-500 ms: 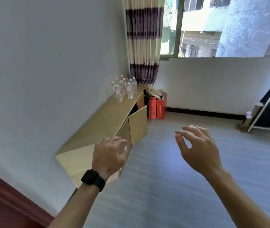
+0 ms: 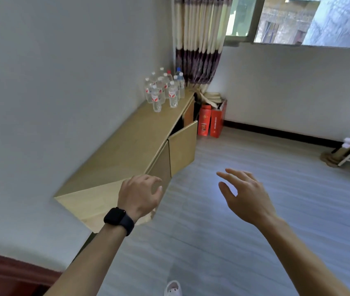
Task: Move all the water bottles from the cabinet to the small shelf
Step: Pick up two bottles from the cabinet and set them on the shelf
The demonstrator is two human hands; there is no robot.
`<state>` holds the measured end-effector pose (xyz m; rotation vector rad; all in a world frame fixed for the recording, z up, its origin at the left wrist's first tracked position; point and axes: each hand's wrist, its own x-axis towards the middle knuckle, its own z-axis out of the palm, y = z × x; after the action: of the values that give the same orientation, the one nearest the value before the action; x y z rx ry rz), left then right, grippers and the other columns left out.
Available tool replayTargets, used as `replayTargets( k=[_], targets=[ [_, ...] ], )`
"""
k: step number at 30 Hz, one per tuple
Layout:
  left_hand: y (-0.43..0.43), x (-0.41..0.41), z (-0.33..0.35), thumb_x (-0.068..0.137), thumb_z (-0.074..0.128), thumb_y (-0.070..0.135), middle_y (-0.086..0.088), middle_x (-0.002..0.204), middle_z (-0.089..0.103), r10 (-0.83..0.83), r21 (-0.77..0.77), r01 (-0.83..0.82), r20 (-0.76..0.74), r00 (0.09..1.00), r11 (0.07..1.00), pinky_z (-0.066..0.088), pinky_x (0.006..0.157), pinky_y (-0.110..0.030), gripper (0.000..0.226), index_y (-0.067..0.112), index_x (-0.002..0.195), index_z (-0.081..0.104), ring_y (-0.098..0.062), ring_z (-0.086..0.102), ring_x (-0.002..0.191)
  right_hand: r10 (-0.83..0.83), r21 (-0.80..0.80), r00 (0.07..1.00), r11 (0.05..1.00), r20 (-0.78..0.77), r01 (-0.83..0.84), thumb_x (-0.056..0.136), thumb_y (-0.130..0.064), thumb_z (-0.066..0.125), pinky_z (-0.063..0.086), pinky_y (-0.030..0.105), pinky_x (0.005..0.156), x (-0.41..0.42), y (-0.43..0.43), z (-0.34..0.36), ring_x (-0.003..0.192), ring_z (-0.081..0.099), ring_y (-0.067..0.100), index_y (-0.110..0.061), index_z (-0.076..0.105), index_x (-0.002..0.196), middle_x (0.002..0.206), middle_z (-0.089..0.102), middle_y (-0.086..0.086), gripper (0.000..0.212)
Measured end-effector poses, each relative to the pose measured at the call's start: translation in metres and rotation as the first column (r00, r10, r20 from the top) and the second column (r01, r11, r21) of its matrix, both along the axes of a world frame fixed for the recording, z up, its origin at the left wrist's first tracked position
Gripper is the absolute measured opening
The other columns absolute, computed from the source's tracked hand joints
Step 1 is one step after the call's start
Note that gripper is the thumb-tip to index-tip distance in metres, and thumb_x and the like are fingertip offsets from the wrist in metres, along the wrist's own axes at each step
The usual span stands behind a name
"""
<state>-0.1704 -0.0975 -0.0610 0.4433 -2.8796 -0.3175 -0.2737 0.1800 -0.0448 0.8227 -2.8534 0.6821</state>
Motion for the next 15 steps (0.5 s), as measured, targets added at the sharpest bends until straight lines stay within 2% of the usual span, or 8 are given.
replayTargets(
  k=[4, 9, 15],
  targets=[
    [-0.043, -0.080, 0.008, 0.089, 0.041, 0.050, 0.018, 0.117, 0.065, -0.017, -0.003, 0.017, 0.032, 0.999, 1.000, 0.042, 0.085, -0.032, 0.037, 0.038, 0.114, 0.065, -0.010, 0.060, 0.104, 0.018, 0.000, 0.999, 1.000, 0.033, -0.018, 0.098, -0.042, 0.051, 0.046, 0.036, 0.101, -0.072, -0.040, 0.010, 0.132, 0.046, 0.014, -0.038, 0.059, 0.133, 0.141, 0.055, -0.010, 0.036],
    [-0.085, -0.179, 0.017, 0.093, 0.047, 0.046, 0.015, 0.117, 0.066, -0.018, -0.025, 0.019, 0.043, 0.999, 1.000, 0.043, 0.088, -0.032, 0.031, 0.037, 0.115, 0.066, -0.012, 0.060, 0.106, 0.024, -0.006, 0.999, 1.000, 0.022, -0.024, 0.099, -0.041, 0.051, 0.045, 0.034, 0.100, -0.165, -0.079, 0.023, 0.134, 0.043, 0.013, -0.037, 0.059, 0.133, 0.140, 0.056, -0.010, 0.036],
    [-0.114, -0.298, 0.017, 0.093, 0.043, 0.047, 0.014, 0.117, 0.067, 0.004, -0.051, 0.000, 0.059, 0.998, 0.999, 0.042, 0.090, -0.032, 0.033, 0.037, 0.115, 0.066, -0.013, 0.060, 0.107, 0.065, -0.004, 0.998, 0.998, 0.008, -0.065, 0.099, -0.043, 0.049, 0.040, 0.032, 0.105, -0.291, -0.112, 0.023, 0.133, 0.044, 0.012, -0.038, 0.061, 0.131, 0.139, 0.057, -0.012, 0.034]
  ],
)
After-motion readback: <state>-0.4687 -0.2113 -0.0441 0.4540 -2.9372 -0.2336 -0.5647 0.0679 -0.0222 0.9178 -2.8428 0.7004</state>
